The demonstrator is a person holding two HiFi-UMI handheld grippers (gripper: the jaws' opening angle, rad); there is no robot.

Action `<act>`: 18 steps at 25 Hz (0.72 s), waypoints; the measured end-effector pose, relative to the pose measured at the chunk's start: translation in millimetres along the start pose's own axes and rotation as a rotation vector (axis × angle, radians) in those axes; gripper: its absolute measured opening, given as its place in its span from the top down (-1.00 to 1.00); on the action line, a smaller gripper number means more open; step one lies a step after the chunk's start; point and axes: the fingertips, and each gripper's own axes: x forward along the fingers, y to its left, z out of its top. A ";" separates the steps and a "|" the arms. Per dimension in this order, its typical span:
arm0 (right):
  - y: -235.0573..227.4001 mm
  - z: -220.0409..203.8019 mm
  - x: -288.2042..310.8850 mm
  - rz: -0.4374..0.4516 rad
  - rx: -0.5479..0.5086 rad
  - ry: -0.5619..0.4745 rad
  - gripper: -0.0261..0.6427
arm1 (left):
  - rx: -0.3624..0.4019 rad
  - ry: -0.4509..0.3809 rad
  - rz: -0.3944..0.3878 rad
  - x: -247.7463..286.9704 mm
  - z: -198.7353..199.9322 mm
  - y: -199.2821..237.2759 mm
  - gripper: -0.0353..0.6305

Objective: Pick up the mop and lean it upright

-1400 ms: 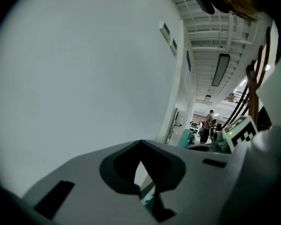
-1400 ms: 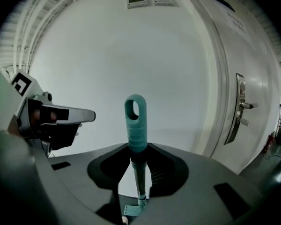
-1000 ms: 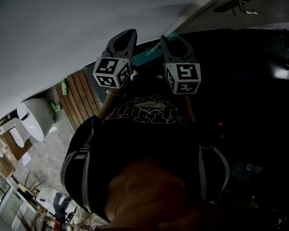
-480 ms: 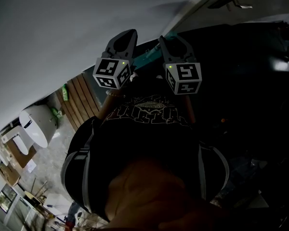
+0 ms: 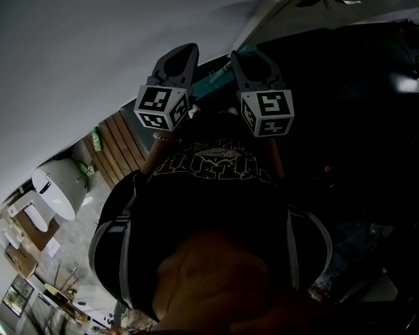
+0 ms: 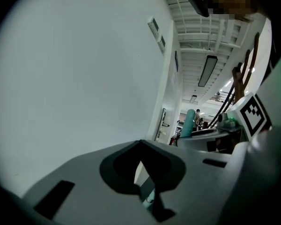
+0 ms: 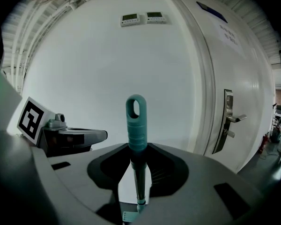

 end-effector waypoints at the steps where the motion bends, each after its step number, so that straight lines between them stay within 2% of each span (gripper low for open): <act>1: -1.1 0.2 -0.4 -0.003 0.003 -0.002 0.56 | 0.000 -0.001 -0.002 0.7 0.4 0.1 0.78; 8: -23.0 3.5 -13.2 -0.022 0.025 -0.028 0.56 | 0.018 0.007 -0.022 14.4 1.6 -20.0 0.78; 18: -87.9 6.4 -42.9 -0.006 0.025 -0.039 0.56 | 0.018 0.008 -0.025 63.2 2.5 -86.3 0.78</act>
